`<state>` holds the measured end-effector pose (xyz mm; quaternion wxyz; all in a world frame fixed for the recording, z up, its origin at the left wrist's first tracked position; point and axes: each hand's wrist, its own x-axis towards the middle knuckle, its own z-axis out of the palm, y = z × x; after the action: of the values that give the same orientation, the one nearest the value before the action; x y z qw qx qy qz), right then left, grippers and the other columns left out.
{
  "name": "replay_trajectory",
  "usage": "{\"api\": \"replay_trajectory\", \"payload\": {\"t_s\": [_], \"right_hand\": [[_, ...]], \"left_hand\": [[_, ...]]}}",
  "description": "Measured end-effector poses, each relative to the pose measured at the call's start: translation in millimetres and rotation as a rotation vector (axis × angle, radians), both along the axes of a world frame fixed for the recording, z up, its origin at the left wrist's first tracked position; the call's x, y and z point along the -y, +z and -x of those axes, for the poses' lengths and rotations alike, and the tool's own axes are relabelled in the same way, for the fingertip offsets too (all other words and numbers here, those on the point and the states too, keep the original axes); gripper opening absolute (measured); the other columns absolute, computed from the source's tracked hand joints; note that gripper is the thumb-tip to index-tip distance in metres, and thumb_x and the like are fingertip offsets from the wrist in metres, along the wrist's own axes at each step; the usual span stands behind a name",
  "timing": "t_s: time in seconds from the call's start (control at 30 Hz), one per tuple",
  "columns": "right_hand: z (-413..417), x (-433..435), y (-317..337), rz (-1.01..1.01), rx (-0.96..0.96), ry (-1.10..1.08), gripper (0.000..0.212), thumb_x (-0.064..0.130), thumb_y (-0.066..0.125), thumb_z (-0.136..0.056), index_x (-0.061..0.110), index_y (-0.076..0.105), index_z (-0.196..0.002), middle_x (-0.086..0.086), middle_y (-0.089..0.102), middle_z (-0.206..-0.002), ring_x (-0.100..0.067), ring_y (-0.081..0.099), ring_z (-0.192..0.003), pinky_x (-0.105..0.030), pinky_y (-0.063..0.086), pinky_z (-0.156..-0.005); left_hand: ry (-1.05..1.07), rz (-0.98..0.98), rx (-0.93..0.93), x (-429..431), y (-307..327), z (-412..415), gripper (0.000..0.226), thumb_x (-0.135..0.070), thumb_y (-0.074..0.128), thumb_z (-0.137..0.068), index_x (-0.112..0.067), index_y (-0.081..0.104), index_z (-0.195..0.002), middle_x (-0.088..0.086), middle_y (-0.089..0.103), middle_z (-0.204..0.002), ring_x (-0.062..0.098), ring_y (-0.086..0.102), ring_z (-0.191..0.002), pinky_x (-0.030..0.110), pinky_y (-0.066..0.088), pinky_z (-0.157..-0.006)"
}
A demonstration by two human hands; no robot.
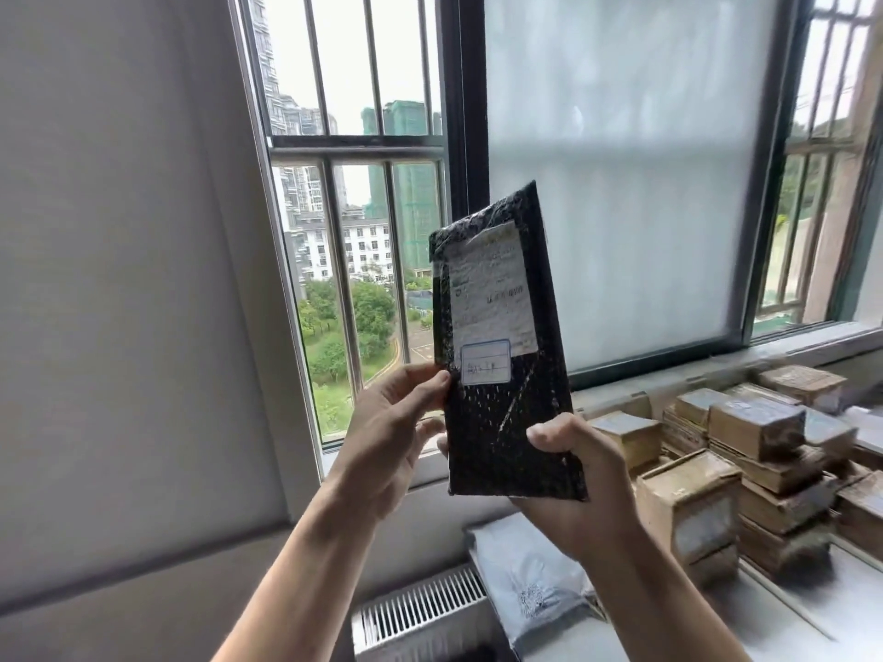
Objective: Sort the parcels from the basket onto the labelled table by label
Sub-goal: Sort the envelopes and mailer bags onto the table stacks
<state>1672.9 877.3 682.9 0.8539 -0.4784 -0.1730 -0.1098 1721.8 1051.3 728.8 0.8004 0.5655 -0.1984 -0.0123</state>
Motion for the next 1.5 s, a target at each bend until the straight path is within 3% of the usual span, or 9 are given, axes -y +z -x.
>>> {"api": "replay_trajectory", "payload": {"t_s": [0.17, 0.3, 0.4, 0.5, 0.7, 0.77, 0.93, 1.37, 1.5], "right_hand": [[5.9, 2.2, 10.5, 0.071, 0.021, 0.140, 0.029, 0.001, 0.064, -0.071, 0.010, 0.078, -0.095, -0.014, 0.076, -0.095, -0.024, 0.076, -0.091, -0.034, 0.061, -0.067], [-6.5, 16.2, -4.8, 0.243, 0.010, 0.018, 0.037, 0.013, 0.064, -0.087, 0.008, 0.065, -0.123, -0.017, 0.072, -0.121, -0.032, 0.069, -0.115, -0.056, 0.057, -0.094], [-11.5, 24.2, -13.8, 0.348, -0.013, -0.036, 0.030, 0.026, 0.071, -0.086, 0.012, 0.073, -0.112, -0.022, 0.072, -0.117, -0.042, 0.068, -0.113, -0.063, 0.049, -0.104], [-12.8, 27.2, -20.7, 0.490, 0.000, -0.123, 0.026, 0.036, 0.076, -0.081, 0.014, 0.075, -0.095, -0.020, 0.075, -0.098, -0.034, 0.070, -0.093, -0.064, 0.050, -0.093], [-14.6, 23.1, -19.5, 0.544, 0.069, -0.189, 0.007, 0.000, 0.064, -0.096, 0.004, 0.068, -0.091, -0.003, 0.073, -0.077, -0.012, 0.066, -0.071, -0.030, 0.050, -0.068], [-13.5, 22.2, -18.2, 0.541, 0.086, -0.187, 0.007, 0.001, 0.063, -0.095, 0.004, 0.067, -0.090, -0.002, 0.072, -0.077, -0.011, 0.065, -0.071, -0.026, 0.051, -0.065], [-12.7, 17.8, -24.9, 0.586, 0.093, -0.193, 0.005, 0.004, 0.065, -0.096, 0.000, 0.066, -0.093, -0.003, 0.072, -0.079, -0.012, 0.066, -0.073, -0.027, 0.052, -0.066], [2.1, 0.4, -38.5, 0.449, 0.062, -0.168, 0.022, 0.024, 0.062, -0.089, 0.003, 0.065, -0.096, 0.006, 0.070, -0.077, -0.006, 0.061, -0.072, -0.023, 0.051, -0.066], [17.0, -3.5, -41.4, 0.442, 0.007, -0.206, 0.010, 0.010, 0.064, -0.100, 0.001, 0.066, -0.096, -0.005, 0.067, -0.080, -0.019, 0.059, -0.077, -0.030, 0.053, -0.070]], "left_hand": [[0.057, 0.062, 0.036, -5.0, -7.5, -0.4, 0.010, -0.009, 0.069, -0.085, -0.013, 0.078, -0.083, 0.008, 0.077, -0.091, 0.013, 0.072, -0.082, 0.022, 0.057, -0.073], [0.182, 0.000, 0.064, -9.9, -8.7, 0.9, 0.008, -0.007, 0.069, -0.091, -0.005, 0.072, -0.099, 0.011, 0.077, -0.097, 0.019, 0.070, -0.091, 0.029, 0.053, -0.083], [0.268, -0.010, 0.076, -13.9, -7.7, 1.1, 0.008, -0.006, 0.069, -0.093, -0.005, 0.071, -0.100, 0.008, 0.077, -0.093, 0.016, 0.070, -0.088, 0.030, 0.052, -0.085], [0.299, -0.033, 0.124, -16.8, -8.0, 0.5, 0.010, -0.009, 0.070, -0.092, -0.005, 0.071, -0.101, 0.008, 0.077, -0.093, 0.017, 0.070, -0.087, 0.029, 0.053, -0.082], [0.245, -0.131, 0.124, -30.5, -15.4, 2.9, 0.040, -0.031, 0.076, -0.079, -0.009, 0.071, -0.111, 0.013, 0.077, -0.106, 0.028, 0.072, -0.103, 0.044, 0.054, -0.096], [0.214, -0.193, 0.124, -36.1, -23.8, 3.6, 0.038, -0.030, 0.076, -0.080, -0.006, 0.072, -0.109, 0.012, 0.078, -0.103, 0.025, 0.073, -0.098, 0.043, 0.055, -0.094], [0.223, -0.228, 0.191, -41.9, -40.3, 13.0, 0.014, -0.008, 0.070, -0.087, 0.004, 0.072, -0.094, 0.004, 0.076, -0.079, 0.006, 0.068, -0.069, 0.013, 0.050, -0.064], [0.311, -0.313, 0.110, -41.5, -37.0, 46.9, 0.027, -0.026, 0.075, -0.081, -0.002, 0.074, -0.093, 0.017, 0.076, -0.092, 0.023, 0.069, -0.085, 0.040, 0.057, -0.081], [0.328, -0.336, 0.131, -39.3, -34.6, 73.1, 0.027, -0.025, 0.072, -0.080, -0.001, 0.073, -0.092, 0.003, 0.075, -0.080, 0.007, 0.066, -0.073, 0.019, 0.050, -0.067]]}}
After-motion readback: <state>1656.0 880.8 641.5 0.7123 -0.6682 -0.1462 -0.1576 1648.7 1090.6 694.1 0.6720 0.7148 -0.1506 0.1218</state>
